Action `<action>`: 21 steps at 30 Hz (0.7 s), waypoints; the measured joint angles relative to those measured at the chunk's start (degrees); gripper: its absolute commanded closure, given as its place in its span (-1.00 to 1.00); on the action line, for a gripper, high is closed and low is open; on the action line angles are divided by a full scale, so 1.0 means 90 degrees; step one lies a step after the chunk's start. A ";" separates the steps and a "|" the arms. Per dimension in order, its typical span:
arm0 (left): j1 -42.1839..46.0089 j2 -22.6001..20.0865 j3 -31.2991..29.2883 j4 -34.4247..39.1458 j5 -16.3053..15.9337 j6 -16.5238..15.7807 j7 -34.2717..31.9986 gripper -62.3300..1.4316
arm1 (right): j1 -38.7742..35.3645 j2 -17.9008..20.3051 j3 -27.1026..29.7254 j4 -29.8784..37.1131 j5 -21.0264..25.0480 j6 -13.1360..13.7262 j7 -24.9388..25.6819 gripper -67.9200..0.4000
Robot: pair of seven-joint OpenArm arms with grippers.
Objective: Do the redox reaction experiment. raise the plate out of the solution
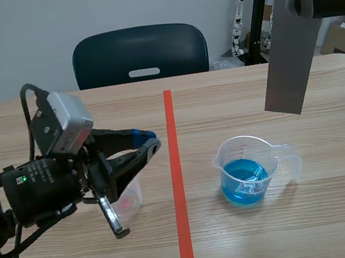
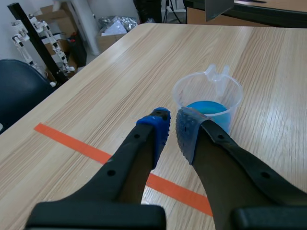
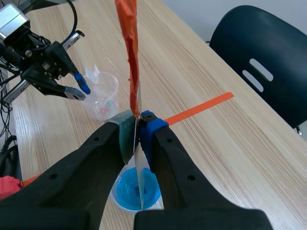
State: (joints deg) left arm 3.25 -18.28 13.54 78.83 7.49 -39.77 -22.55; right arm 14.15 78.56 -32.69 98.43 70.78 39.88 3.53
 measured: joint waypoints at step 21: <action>-0.0816 0.1290 0.0716 -0.0396 0.0002 0.0005 0.1579 0.83 | 0.0102 0.0002 0.0000 0.0000 0.0119 0.0002 -0.0027 0.97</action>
State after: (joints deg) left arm -4.10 -6.68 19.99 75.26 7.51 -39.72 -8.34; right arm 15.07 78.59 -32.69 98.43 71.85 39.90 3.29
